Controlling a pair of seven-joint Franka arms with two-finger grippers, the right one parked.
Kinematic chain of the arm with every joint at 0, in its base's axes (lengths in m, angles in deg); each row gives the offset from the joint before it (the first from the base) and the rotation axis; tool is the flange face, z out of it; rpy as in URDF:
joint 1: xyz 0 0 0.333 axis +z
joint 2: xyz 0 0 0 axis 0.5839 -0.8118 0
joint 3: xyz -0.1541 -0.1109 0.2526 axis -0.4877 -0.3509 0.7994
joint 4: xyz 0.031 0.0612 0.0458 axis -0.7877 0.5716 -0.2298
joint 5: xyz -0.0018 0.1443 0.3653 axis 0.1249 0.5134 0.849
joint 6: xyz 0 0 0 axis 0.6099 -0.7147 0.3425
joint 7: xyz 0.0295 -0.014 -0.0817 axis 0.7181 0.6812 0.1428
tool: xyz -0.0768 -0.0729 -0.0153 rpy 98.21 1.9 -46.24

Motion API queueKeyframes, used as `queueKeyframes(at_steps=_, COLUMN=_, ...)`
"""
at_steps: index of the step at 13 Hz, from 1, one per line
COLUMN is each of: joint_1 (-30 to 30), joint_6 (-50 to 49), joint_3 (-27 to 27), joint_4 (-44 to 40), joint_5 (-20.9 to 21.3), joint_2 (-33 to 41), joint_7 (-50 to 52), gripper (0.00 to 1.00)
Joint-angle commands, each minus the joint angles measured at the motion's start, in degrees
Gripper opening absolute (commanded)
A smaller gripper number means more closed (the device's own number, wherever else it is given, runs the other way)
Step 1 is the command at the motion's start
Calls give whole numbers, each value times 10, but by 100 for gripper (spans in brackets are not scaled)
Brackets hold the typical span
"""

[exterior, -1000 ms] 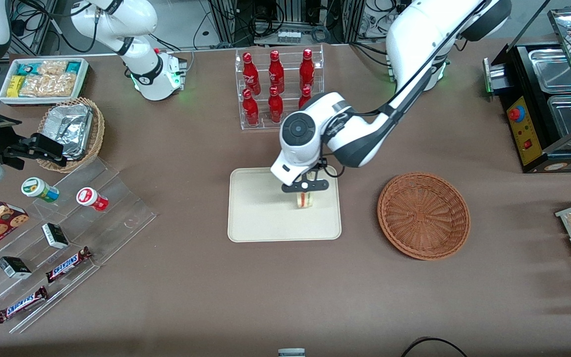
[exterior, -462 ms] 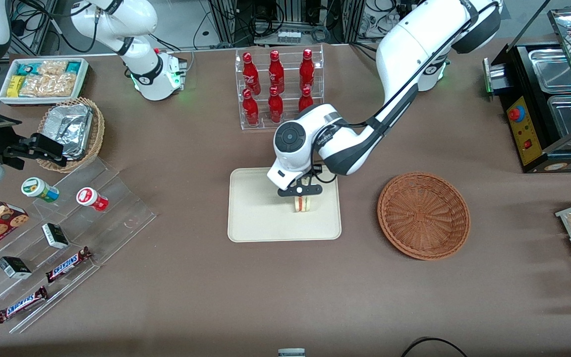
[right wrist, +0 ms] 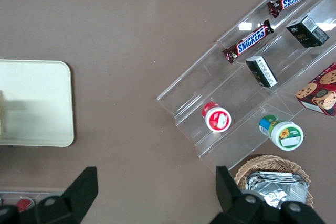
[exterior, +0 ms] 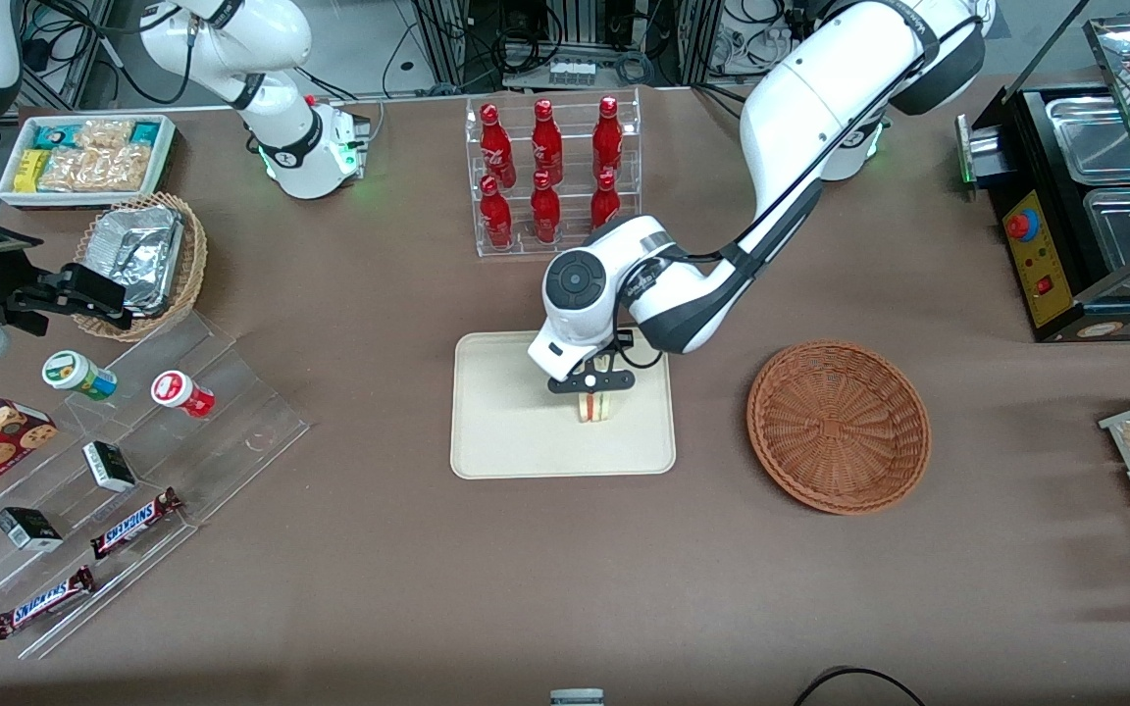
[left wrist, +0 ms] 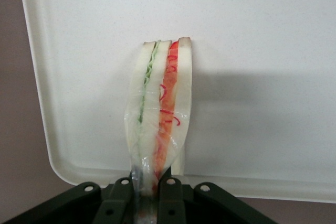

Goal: Place sandwich from basket to tray
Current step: 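Lower the sandwich onto the tray and open the left gripper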

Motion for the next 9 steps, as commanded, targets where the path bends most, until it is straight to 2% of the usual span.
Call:
queueKeyframes(at_steps=1, joint_1=-6, joint_6=11, joint_3=1, joint_4=-20, joint_5=18, joint_2=-10, joint_7=19, gripper=0)
queueKeyframes(at_steps=5, joint_1=-6, joint_6=12, joint_3=1, joint_4=-21, joint_5=17, joint_2=-10, joint_7=21, gripper=3)
queueKeyframes(at_steps=6, joint_1=-6, joint_6=12, joint_3=1, joint_4=-21, joint_5=17, joint_2=-10, joint_7=21, gripper=10)
queueKeyframes(at_steps=7, joint_1=-6, joint_6=12, joint_3=1, joint_4=-23, joint_5=17, joint_2=-10, joint_7=21, gripper=48)
queueKeyframes(at_steps=8, joint_1=-6, joint_6=12, joint_3=1, joint_4=-23, joint_5=18, joint_2=-10, joint_7=20, gripper=93)
queueKeyframes(at_steps=9, joint_1=-4, joint_6=12, joint_3=1, joint_4=-23, joint_5=17, joint_2=-10, joint_7=20, gripper=99)
